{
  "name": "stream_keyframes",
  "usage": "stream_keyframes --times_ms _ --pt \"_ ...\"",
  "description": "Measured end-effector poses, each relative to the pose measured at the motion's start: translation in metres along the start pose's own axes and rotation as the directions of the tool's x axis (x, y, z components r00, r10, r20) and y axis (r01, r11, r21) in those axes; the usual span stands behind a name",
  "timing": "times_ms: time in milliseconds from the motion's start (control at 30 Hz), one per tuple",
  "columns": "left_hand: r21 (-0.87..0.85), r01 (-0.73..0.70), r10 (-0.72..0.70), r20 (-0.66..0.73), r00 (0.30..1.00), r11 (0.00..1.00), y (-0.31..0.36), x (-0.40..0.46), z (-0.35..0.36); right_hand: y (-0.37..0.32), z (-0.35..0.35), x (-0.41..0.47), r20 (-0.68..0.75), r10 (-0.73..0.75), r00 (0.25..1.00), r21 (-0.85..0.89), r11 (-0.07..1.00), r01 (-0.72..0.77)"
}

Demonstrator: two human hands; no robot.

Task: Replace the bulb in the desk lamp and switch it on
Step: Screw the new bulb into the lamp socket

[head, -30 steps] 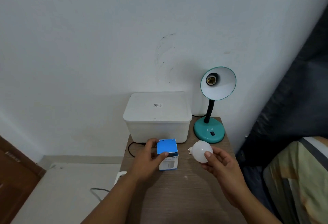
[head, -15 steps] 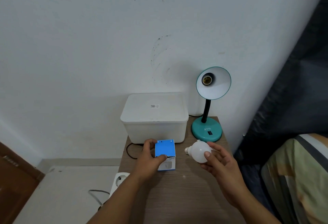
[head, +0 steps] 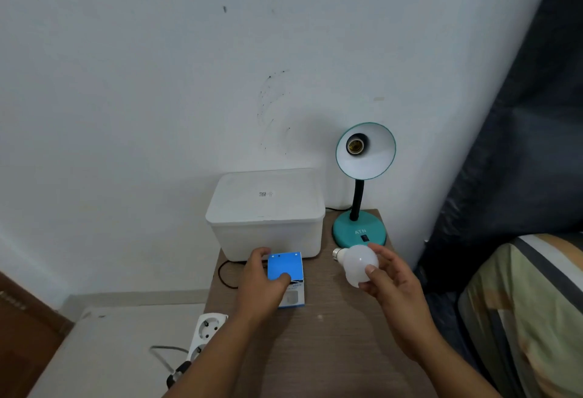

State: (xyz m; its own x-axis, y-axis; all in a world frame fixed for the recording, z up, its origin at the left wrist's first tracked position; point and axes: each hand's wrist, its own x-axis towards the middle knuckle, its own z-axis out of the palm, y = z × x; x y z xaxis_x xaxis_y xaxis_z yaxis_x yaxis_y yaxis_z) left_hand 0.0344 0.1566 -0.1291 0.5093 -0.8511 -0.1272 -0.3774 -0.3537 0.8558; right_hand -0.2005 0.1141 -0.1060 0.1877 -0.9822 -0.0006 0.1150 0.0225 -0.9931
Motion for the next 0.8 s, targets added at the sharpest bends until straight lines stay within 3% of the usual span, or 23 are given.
stream_keyframes --times_ms 167,333,567,800 --pt "0.224 -0.228 0.263 -0.142 0.954 0.948 0.022 -0.005 -0.001 -0.021 -0.009 0.019 -0.091 -0.095 0.991 0.048 0.994 0.100" --pt "0.185 -0.415 0.431 -0.052 0.901 0.891 0.059 0.004 0.008 -0.050 -0.013 0.041 -0.119 -0.223 0.968 0.003 0.974 0.225" --pt "0.164 -0.499 0.493 0.078 0.866 0.851 0.122 0.049 0.024 -0.079 -0.009 0.074 -0.042 -0.317 0.948 -0.079 0.946 0.313" --pt "0.086 -0.529 0.513 0.157 0.844 0.844 0.164 0.092 0.035 -0.081 -0.001 0.125 0.012 -0.468 0.883 -0.353 0.825 0.442"
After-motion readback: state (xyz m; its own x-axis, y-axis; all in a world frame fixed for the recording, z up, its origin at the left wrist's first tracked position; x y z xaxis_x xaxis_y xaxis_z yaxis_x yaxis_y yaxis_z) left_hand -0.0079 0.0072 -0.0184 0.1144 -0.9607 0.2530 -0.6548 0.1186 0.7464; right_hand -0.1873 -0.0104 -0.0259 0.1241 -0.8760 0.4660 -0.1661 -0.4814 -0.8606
